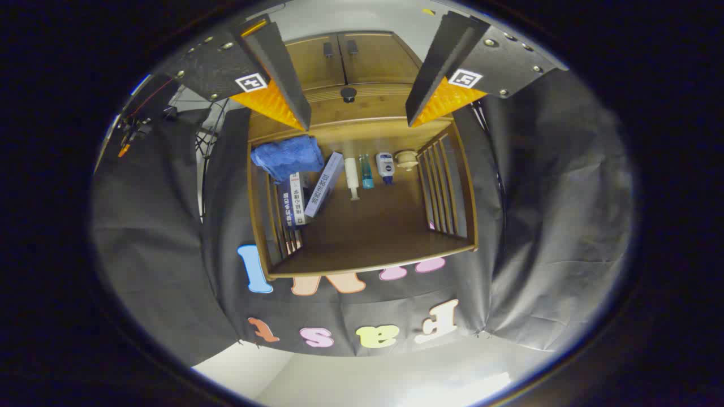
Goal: Pull open the drawer, take out the items inside it, and place them on the countertop above the cabinet.
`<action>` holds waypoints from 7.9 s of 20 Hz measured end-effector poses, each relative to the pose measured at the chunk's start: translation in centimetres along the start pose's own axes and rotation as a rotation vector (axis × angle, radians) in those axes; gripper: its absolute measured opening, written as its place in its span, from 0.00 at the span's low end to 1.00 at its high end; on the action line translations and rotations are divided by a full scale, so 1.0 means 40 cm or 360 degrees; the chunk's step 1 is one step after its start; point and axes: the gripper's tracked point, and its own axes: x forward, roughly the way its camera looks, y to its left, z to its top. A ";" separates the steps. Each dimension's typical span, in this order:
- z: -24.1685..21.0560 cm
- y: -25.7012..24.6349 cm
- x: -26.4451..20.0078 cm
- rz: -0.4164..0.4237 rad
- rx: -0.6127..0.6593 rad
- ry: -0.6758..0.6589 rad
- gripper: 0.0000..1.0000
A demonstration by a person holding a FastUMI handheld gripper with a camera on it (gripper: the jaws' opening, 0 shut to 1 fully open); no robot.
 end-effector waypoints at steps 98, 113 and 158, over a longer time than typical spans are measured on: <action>-0.592 -0.046 0.101 0.0034 -0.0316 0.0284 0.24; -0.269 -0.032 0.088 -0.0017 -0.0281 0.0092 0.99; -0.595 -0.092 0.458 -0.0036 -0.0337 0.1539 0.40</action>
